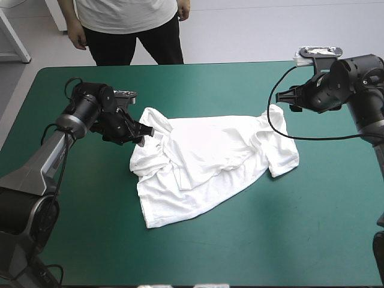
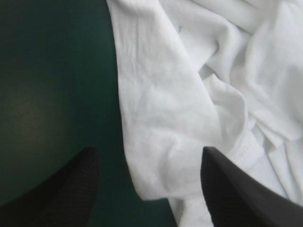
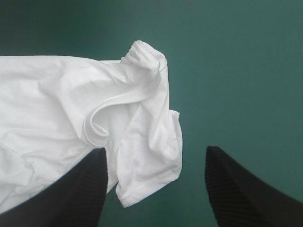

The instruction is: Fold the cloth

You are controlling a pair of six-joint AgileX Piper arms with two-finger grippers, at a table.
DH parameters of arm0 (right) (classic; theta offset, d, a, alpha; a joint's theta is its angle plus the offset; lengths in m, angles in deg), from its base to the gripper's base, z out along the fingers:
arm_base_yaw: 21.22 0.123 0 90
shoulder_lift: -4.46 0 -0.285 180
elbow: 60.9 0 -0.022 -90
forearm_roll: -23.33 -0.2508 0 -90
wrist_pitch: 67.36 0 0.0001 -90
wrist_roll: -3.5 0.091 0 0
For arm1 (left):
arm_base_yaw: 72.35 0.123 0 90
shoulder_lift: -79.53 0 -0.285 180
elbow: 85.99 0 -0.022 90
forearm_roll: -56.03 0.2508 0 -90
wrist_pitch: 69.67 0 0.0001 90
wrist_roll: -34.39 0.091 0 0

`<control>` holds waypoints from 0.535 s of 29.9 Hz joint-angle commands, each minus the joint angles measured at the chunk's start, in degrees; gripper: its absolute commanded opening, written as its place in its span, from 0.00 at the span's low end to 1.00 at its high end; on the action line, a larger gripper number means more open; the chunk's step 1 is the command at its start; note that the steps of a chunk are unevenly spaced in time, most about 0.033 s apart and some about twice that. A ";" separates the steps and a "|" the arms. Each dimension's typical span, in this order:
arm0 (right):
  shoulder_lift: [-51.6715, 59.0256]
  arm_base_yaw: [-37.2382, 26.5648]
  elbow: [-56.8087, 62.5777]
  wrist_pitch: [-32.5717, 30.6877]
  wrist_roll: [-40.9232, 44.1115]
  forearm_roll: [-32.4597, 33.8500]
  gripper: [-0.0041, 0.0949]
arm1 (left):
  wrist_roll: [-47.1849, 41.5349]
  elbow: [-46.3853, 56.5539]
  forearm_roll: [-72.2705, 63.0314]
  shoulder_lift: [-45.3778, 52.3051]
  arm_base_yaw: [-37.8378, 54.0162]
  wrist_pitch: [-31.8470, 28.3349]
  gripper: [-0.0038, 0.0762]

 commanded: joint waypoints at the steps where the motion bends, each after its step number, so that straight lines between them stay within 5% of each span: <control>1: 2.31 -0.44 -0.57 2.43 -0.47 1.49 0.62 | -0.77 -1.32 -0.82 -0.11 0.00 -2.77 0.62; 16: 2.20 -0.44 0.33 2.44 -0.47 1.97 0.62 | -0.90 -1.32 -0.60 -10.86 0.00 -6.32 0.58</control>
